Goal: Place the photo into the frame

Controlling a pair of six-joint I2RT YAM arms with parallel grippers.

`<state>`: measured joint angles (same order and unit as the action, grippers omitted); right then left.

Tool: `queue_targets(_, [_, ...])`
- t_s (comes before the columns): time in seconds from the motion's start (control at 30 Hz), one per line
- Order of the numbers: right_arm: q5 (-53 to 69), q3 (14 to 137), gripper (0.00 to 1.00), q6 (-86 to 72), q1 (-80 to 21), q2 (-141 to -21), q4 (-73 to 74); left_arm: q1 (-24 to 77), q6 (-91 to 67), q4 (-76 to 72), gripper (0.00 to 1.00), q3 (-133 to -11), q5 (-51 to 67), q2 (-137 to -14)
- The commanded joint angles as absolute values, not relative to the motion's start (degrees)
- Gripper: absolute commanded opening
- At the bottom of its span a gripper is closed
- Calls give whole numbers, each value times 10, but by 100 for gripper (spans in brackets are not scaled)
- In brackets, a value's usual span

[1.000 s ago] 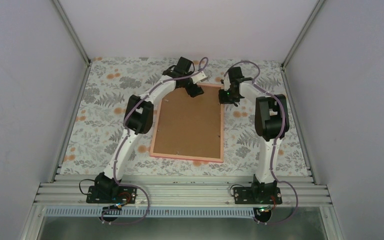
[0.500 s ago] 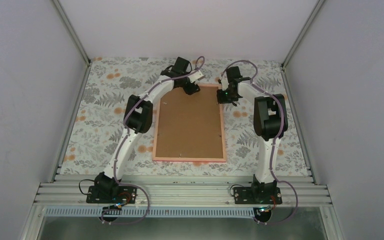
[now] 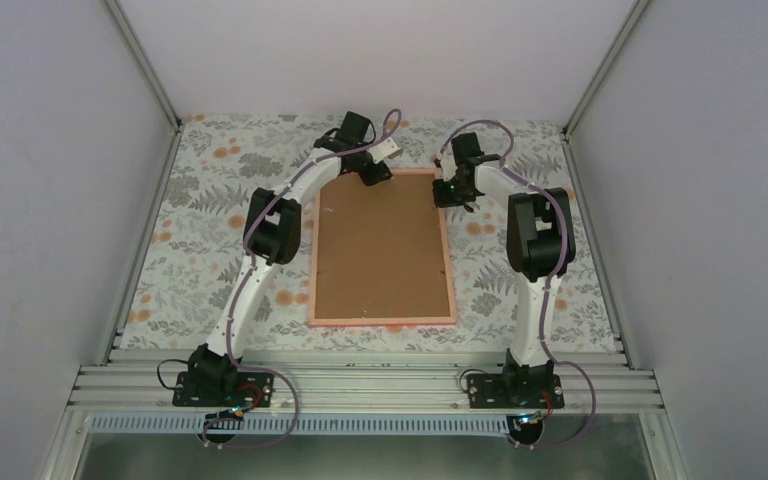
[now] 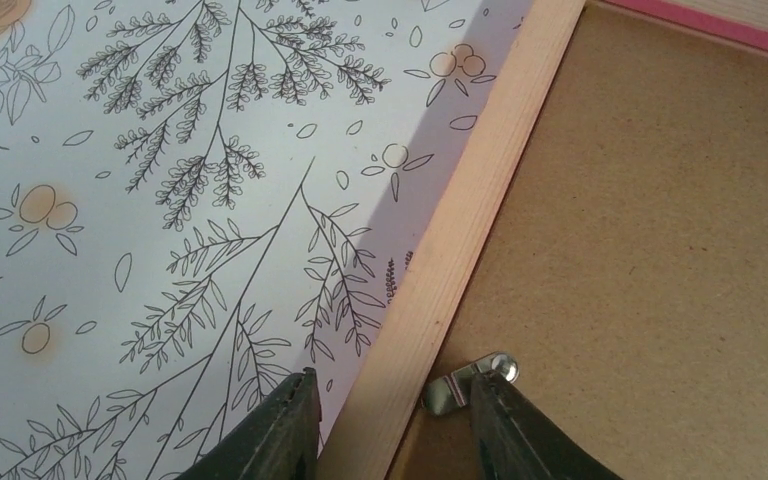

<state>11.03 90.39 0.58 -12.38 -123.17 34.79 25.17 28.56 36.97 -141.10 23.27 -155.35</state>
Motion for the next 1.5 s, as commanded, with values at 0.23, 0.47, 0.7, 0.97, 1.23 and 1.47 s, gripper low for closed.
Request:
queue_targets(0.23, [123, 924, 4, 91, -141, -1271, 374, 278, 328, 402, 31, -1417, 233, -1589])
queue_targets(0.47, [113, 944, 4, 78, -138, -1285, 382, 276, 300, 377, 30, -1439, 199, -1589])
queue_targets(0.7, [112, 945, 4, 49, -121, -1294, 385, 252, 289, 363, 48, -1394, 194, -1494])
queue_targets(0.97, [119, 924, 4, 46, -120, -1280, 376, 252, 348, 372, 60, -1329, 263, -1461])
queue_targets(1.23, [123, 919, 4, 52, -120, -1275, 377, 255, 356, 436, 60, -1451, 293, -1554])
queue_targets(1.47, [126, 920, 4, 53, -120, -1278, 377, 256, 340, 407, 63, -1411, 269, -1564])
